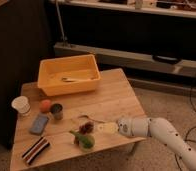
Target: Place pepper in table surface
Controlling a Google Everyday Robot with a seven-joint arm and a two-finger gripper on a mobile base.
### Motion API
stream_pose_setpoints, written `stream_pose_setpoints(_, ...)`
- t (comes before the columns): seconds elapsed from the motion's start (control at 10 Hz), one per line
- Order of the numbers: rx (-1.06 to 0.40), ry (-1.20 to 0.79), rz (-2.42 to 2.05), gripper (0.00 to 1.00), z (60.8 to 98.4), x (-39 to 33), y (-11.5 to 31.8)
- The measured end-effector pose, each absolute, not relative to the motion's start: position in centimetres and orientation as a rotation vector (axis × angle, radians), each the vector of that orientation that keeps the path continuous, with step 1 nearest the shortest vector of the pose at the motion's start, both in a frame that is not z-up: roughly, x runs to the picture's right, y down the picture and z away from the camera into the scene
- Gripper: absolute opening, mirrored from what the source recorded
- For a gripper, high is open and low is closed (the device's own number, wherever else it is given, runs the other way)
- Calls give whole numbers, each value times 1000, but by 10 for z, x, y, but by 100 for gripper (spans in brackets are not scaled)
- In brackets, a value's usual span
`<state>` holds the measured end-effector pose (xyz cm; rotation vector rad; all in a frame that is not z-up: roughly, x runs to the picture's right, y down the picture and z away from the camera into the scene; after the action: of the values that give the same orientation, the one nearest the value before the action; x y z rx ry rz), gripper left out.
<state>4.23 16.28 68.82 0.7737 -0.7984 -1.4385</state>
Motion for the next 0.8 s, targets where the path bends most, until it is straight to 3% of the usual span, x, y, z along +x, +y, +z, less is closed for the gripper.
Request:
stream_pose_setpoints(0.4, 785, -833, -1481, 80, 686, 36, 159)
stream_pose_setpoints(0.8, 813, -989, -1676, 80, 691, -32, 137)
